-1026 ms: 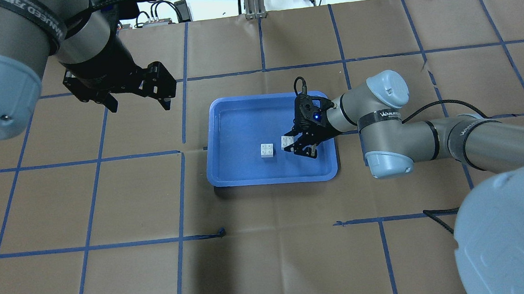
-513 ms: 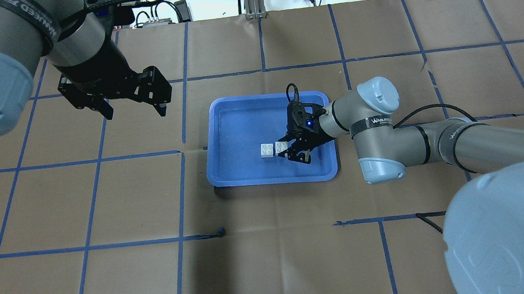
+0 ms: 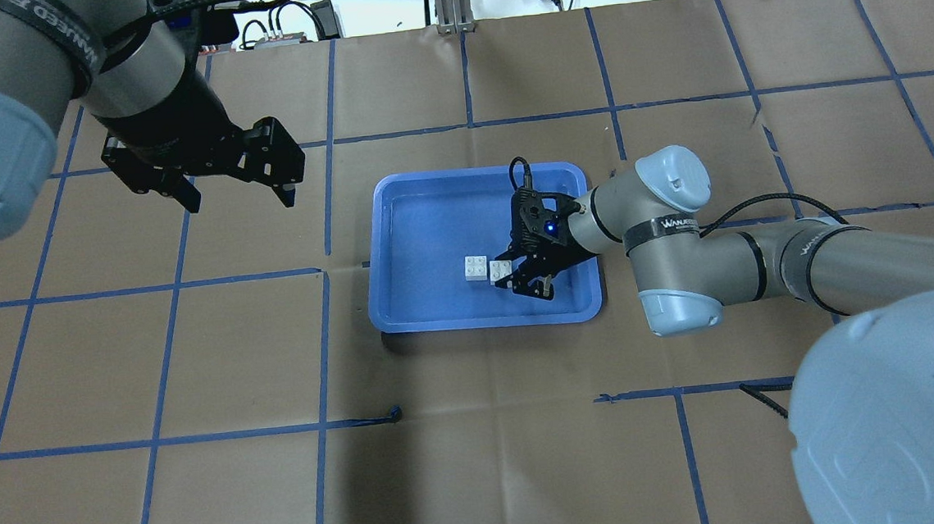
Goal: Assemble white blocks and place on blue tray
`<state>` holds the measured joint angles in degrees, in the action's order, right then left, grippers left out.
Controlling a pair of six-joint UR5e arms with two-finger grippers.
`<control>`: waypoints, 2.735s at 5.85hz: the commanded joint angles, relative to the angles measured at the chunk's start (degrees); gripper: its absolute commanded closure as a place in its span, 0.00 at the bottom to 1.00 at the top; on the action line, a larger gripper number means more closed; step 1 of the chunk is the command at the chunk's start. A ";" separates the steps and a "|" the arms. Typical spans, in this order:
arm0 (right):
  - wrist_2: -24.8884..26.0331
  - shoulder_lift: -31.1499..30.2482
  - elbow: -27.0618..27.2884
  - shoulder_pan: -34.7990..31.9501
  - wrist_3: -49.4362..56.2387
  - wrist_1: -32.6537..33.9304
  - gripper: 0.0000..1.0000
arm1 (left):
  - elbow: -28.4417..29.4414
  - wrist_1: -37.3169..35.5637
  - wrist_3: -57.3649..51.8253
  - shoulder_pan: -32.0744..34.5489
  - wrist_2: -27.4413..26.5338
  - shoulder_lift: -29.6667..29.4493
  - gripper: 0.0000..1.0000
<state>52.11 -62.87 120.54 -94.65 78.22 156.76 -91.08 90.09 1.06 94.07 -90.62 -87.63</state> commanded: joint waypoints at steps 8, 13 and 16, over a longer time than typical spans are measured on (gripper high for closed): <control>-0.43 0.82 -0.66 0.00 -1.22 0.66 0.83 | -0.07 0.00 -0.09 0.06 0.09 0.00 0.01; -0.52 1.25 -0.83 0.00 -1.49 0.74 0.77 | -0.07 0.00 -0.09 0.06 0.09 0.00 0.01; -0.61 1.26 -1.10 0.00 -1.58 0.92 0.76 | -0.07 0.00 -0.09 0.06 0.00 0.00 0.01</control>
<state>51.51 -61.65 119.60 -94.66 76.66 157.66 -91.14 90.09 0.97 94.13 -90.56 -87.63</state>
